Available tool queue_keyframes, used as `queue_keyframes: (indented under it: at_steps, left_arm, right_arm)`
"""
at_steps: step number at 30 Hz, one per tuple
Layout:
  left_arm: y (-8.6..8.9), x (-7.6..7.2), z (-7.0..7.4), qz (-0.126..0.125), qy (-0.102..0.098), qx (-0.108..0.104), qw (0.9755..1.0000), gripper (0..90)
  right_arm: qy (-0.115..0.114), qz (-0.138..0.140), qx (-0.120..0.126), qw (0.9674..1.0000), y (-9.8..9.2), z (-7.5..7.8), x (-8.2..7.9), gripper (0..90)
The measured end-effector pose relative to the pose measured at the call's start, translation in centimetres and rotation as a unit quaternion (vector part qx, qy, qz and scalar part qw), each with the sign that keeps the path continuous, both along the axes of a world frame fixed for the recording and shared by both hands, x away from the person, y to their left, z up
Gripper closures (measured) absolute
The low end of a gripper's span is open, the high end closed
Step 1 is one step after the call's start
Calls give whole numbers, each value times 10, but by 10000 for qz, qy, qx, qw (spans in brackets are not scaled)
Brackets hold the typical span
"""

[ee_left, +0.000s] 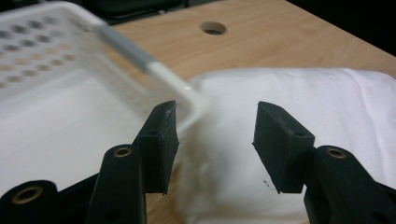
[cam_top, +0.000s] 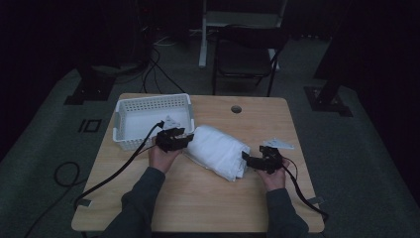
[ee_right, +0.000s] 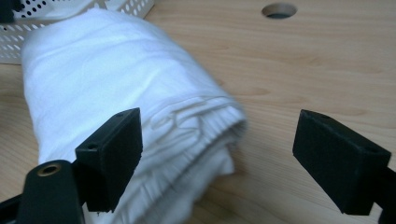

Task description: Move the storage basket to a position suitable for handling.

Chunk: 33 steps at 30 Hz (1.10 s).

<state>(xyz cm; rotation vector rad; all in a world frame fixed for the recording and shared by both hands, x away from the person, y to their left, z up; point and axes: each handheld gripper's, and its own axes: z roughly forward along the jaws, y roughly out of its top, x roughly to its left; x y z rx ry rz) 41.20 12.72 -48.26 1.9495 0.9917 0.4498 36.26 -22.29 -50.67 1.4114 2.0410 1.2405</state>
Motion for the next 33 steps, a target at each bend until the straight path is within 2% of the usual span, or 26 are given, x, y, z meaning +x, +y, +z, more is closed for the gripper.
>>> queue_keyframes:
  at_steps: [3, 4, 6, 8, 10, 11, 12, 13, 15, 18, 21, 25, 27, 30, 33]
  left_arm:
    - [-8, 3, -8, -53, 59, 35, 10000, 487]
    - [-14, 4, -15, -98, 113, 137, 9998, 494]
    - [-16, 6, -22, -134, 264, 98, 9995, 511]
    - [-17, 6, -24, -166, 303, 142, 9993, 519]
    - [-19, 8, -32, -249, 514, 112, 9983, 538]
    - [-19, 8, -32, -249, 514, 112, 9983, 539]
    - [-20, 8, -34, -285, 568, 109, 9979, 539]
    - [-21, 8, -37, -348, 659, 139, 9971, 551]
    - [-21, 7, -39, -349, 680, 138, 9970, 569]
    - [-22, 3, -40, -421, 748, 192, 9961, 591]
    - [-21, -5, -41, -419, 833, 118, 9956, 606]
    - [-26, -19, -41, -412, 811, 211, 9956, 621]
    - [-26, -22, -40, -414, 810, 230, 9956, 626]
    - [-29, -41, -38, -407, 810, 383, 9951, 630]
    - [-28, -56, -35, -404, 802, 534, 9945, 631]
  right_arm:
    - [104, 22, -7, 9999, 9, -7, 6, 153]
    - [146, 48, -7, 9999, 12, -9, 8, 154]
    - [218, 95, -22, 9997, 16, -13, 11, 162]
    - [259, 99, -16, 9996, 17, -15, 13, 162]
    - [420, 213, 122, 9988, 17, -18, 18, 212]
    - [481, 233, 140, 9985, 17, -19, 19, 217]
    - [481, 233, 140, 9985, 17, -19, 19, 217]
    - [584, 312, 177, 9976, 16, -21, 21, 247]
    - [679, 383, 276, 9966, 14, -23, 22, 271]
    - [717, 458, 237, 9961, 14, -24, 21, 279]
    - [742, 602, 173, 9953, 14, -23, 19, 296]
    - [764, 738, 103, 9943, 12, -22, 15, 307]
    - [796, 796, 171, 9935, 10, -23, 12, 312]
    - [829, 939, 274, 9917, 6, -24, 8, 318]
    - [827, 1108, 252, 9901, 7, -24, 4, 318]
